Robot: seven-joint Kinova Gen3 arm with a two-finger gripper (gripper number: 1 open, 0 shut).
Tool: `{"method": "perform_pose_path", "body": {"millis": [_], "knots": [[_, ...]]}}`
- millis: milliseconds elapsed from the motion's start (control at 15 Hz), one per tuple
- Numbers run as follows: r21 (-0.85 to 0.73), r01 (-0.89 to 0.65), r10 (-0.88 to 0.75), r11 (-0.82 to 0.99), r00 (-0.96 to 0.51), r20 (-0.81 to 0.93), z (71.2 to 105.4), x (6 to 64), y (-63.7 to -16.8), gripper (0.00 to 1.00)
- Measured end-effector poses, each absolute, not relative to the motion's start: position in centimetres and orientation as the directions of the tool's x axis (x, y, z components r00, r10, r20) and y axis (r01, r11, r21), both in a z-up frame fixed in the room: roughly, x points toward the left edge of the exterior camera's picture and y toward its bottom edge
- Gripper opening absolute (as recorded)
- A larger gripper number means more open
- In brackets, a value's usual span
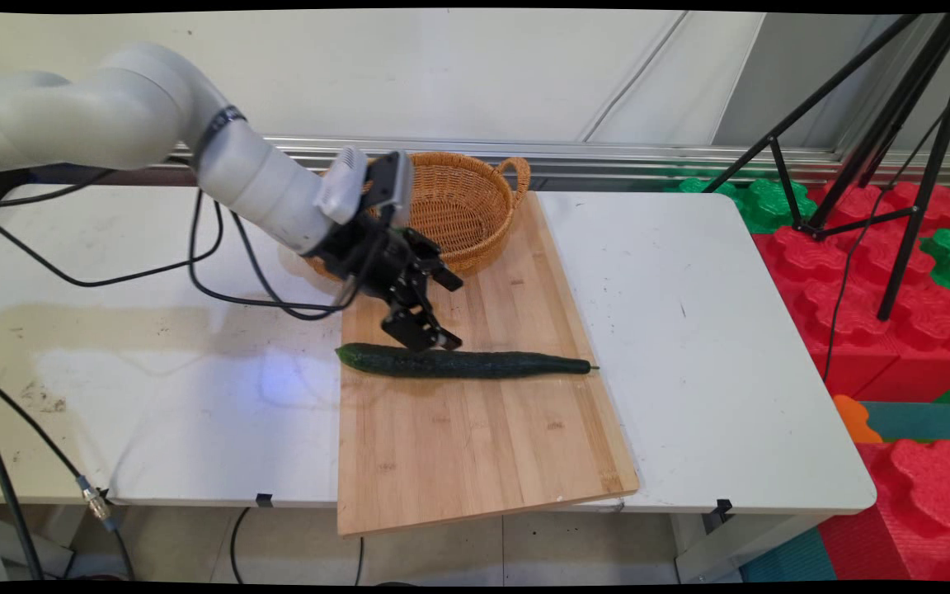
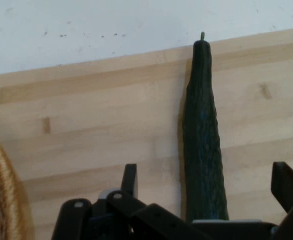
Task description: Pick up the potato from the vegetable basket
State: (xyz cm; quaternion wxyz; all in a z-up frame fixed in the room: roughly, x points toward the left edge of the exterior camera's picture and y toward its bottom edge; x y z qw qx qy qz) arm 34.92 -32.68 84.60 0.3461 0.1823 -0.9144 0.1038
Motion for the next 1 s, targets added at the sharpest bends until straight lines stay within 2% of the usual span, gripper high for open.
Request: {"method": "perform_pose_path", "body": {"millis": [1000], "knots": [[-0.114, -0.485, -0.302, 0.867, -0.694, 0.653, 91.4, 46.7, -30.6, 1.0]]}}
